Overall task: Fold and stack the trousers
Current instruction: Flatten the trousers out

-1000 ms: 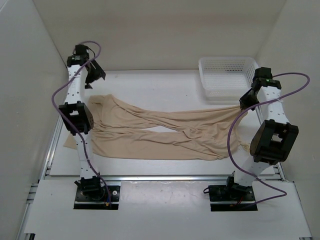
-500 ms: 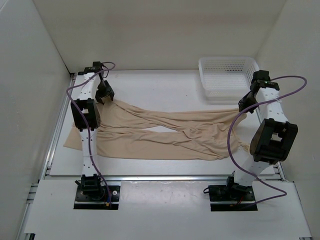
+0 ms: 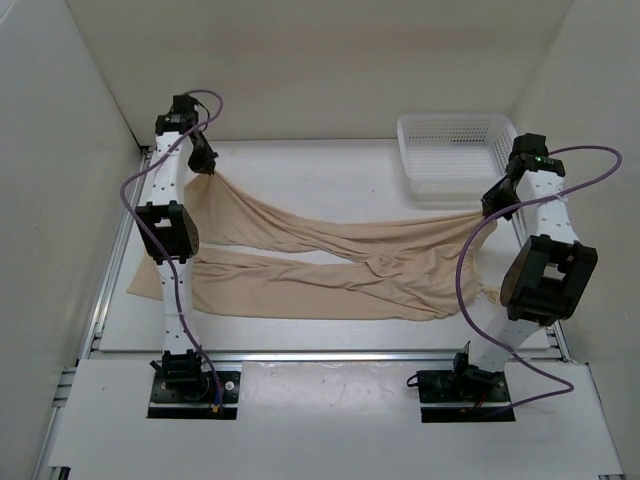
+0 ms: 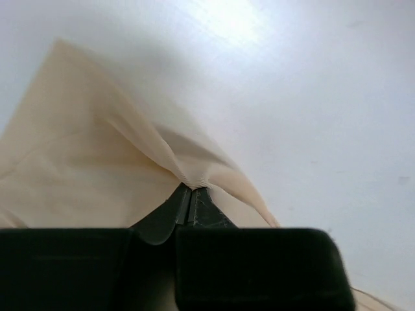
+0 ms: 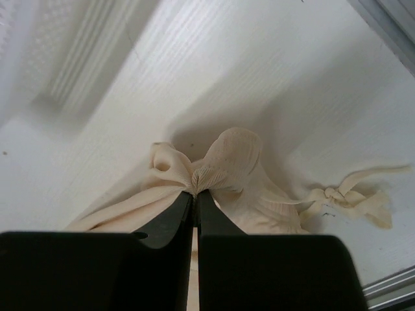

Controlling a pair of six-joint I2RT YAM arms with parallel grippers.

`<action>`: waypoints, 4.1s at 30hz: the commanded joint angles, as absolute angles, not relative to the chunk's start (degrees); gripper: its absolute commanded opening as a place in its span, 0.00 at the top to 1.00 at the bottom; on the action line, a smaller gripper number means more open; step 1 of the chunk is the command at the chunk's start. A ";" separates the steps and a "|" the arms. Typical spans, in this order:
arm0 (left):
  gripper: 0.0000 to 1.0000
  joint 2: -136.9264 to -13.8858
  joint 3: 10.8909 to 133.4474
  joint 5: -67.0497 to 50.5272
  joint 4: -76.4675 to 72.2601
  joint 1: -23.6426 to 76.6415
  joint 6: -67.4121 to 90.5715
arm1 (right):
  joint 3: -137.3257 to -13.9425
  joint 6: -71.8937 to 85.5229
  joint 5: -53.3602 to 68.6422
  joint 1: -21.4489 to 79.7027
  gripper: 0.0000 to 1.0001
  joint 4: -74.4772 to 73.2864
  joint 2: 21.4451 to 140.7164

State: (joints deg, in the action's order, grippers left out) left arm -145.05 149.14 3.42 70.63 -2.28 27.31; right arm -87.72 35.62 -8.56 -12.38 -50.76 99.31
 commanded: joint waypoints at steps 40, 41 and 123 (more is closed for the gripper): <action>0.90 -83.95 104.68 14.50 67.66 -7.91 30.59 | -80.07 37.44 -15.37 -16.08 0.97 -50.36 80.78; 0.90 -82.02 104.68 15.55 68.28 -7.91 29.89 | -79.37 37.96 -16.77 -16.08 0.97 -50.36 78.86; 0.00 -142.40 147.23 9.05 57.92 -9.05 25.75 | -78.05 33.05 -11.34 -9.76 0.15 -47.72 90.00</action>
State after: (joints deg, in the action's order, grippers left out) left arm -148.64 149.29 8.27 58.43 -8.88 26.70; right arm -75.44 33.45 -10.39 -9.98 -46.78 89.67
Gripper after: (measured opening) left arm 0.983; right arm 0.853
